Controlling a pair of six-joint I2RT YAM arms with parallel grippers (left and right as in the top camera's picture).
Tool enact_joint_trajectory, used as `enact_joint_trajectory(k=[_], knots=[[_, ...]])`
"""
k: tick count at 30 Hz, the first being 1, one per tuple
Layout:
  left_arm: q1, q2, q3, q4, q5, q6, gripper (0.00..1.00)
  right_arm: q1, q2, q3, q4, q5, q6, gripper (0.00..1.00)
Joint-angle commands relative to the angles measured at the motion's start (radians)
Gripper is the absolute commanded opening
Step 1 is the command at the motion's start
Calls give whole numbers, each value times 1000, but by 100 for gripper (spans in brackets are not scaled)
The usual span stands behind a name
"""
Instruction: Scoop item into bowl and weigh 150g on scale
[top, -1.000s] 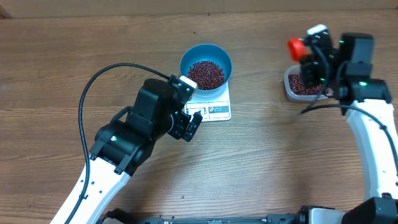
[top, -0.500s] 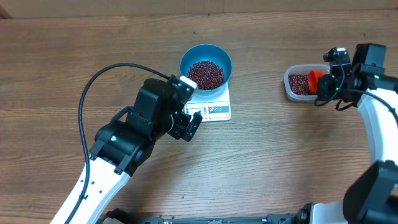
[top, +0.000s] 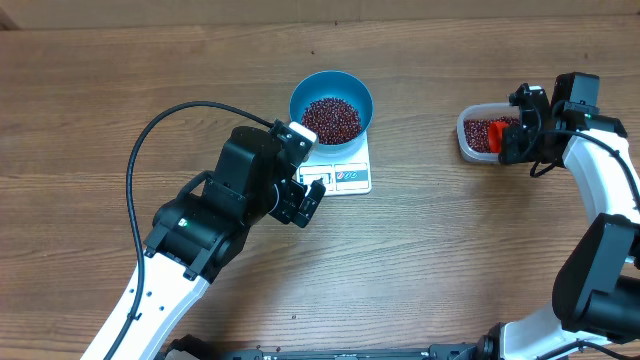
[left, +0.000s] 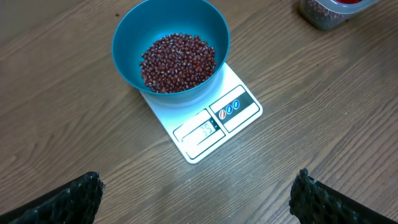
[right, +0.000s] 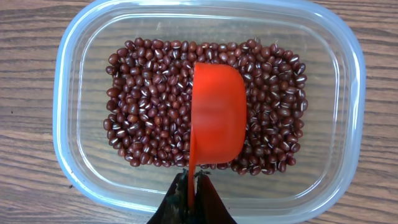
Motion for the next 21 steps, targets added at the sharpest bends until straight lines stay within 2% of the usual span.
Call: enact_joint_trajectory(k=[1,6,16,21], knots=[[5,1,19,3,-10,-13,100,-3,25,7,-12,-69,2,4],[5,1,19,3,-10,-13,100,-3,25,7,-13,-253,2,4],[5,1,19,3,-11,-13,100,-76,25,13,-14,-275,39,4],[5,1,19,3,-10,-13,100,-151,25,13,-19,-480,39,4]])
